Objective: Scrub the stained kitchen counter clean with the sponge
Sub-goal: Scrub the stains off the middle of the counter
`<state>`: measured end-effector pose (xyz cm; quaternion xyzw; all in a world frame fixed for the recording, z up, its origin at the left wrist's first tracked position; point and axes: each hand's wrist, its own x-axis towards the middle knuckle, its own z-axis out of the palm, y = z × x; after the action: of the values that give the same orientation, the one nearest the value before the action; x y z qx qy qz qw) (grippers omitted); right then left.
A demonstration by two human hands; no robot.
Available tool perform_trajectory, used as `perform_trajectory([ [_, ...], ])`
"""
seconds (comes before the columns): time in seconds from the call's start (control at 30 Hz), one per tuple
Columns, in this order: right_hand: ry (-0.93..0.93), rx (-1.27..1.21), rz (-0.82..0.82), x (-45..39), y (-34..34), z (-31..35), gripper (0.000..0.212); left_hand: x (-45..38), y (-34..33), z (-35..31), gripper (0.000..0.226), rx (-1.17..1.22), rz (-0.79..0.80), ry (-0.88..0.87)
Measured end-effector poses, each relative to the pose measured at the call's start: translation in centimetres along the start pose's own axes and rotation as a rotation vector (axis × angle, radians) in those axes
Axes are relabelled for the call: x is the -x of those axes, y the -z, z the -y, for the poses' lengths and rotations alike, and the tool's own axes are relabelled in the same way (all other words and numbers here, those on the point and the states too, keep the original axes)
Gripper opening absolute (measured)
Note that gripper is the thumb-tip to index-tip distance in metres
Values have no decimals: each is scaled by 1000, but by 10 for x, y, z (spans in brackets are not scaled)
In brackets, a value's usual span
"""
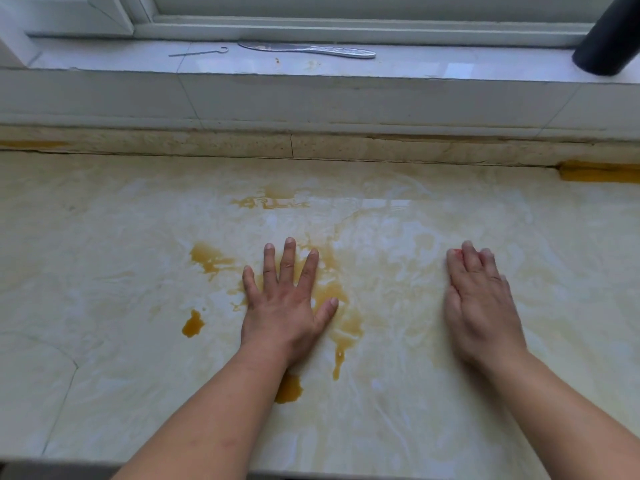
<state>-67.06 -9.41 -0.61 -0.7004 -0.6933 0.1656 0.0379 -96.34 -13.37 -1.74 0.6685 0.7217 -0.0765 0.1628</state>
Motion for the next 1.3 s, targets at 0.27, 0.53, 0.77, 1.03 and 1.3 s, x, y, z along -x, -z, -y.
perform_trajectory([
  [0.27, 438, 34, 164, 9, -25, 107, 68, 1, -1, -1, 85, 41, -22, 24],
  [0.53, 394, 85, 52, 126, -36, 28, 71, 2, 3, -3, 75, 48, -19, 27],
  [0.77, 657, 82, 127, 113, -49, 92, 75, 2, 3, -2, 72, 75, -26, 26],
  [1.03, 146, 28, 104, 43, 2, -28, 69, 3, -1, -1, 71, 69, -54, 45],
  [1.3, 35, 42, 67, 6, -3, 16, 72, 5, 1, -3, 71, 63, -57, 53],
])
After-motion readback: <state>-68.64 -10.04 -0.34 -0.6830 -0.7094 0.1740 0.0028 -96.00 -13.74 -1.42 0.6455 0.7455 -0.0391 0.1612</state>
